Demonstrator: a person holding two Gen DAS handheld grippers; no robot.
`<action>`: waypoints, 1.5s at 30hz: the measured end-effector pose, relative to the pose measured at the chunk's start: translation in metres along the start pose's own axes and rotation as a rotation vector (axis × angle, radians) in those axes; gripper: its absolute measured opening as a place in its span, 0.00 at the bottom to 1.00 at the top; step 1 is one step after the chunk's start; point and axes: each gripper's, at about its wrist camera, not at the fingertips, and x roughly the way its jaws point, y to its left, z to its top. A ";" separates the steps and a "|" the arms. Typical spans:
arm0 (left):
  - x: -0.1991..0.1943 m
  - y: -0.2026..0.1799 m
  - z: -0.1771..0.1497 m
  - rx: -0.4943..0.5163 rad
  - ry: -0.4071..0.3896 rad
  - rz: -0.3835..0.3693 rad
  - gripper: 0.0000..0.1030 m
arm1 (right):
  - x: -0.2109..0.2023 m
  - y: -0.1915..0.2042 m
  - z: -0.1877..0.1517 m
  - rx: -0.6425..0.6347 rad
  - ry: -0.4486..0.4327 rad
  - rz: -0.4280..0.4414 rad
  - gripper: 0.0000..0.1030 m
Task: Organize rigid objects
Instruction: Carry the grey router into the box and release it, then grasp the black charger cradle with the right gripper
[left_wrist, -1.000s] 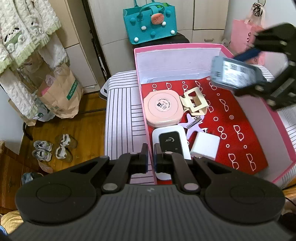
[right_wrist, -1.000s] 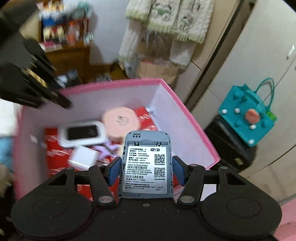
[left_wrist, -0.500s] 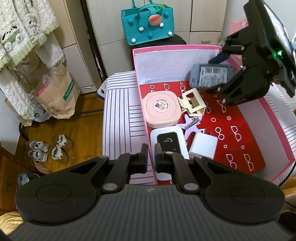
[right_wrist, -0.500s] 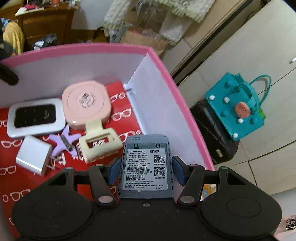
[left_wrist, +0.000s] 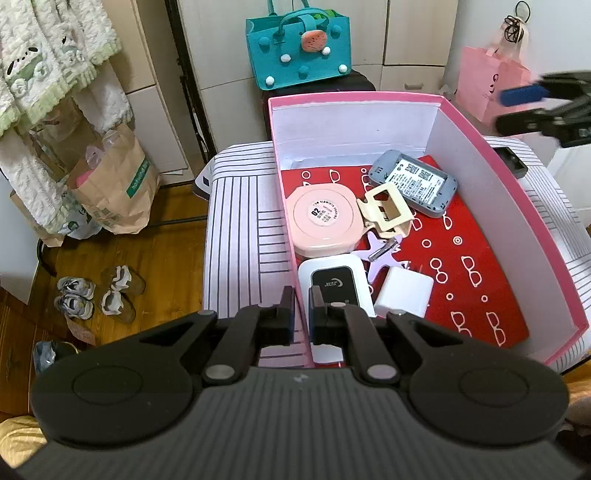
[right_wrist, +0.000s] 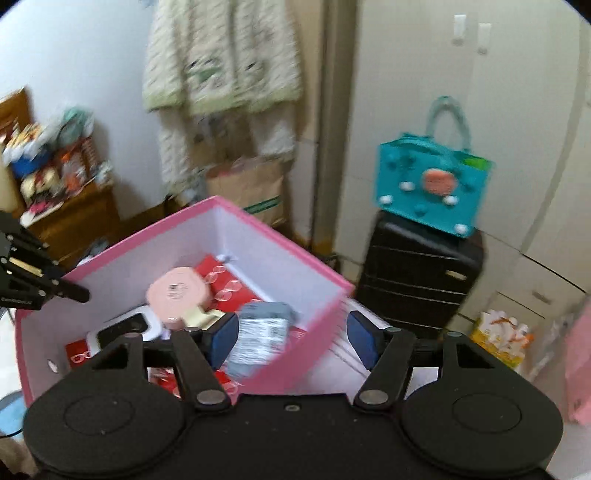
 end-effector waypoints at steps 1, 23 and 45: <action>0.000 0.000 0.000 -0.001 0.001 0.003 0.06 | -0.006 -0.008 -0.006 0.018 -0.008 -0.008 0.68; 0.002 -0.003 0.003 -0.049 0.013 0.027 0.06 | 0.032 -0.117 -0.133 0.339 -0.010 -0.170 0.93; 0.001 -0.006 0.001 -0.019 0.019 0.044 0.06 | 0.072 -0.132 -0.124 0.431 0.042 -0.142 0.91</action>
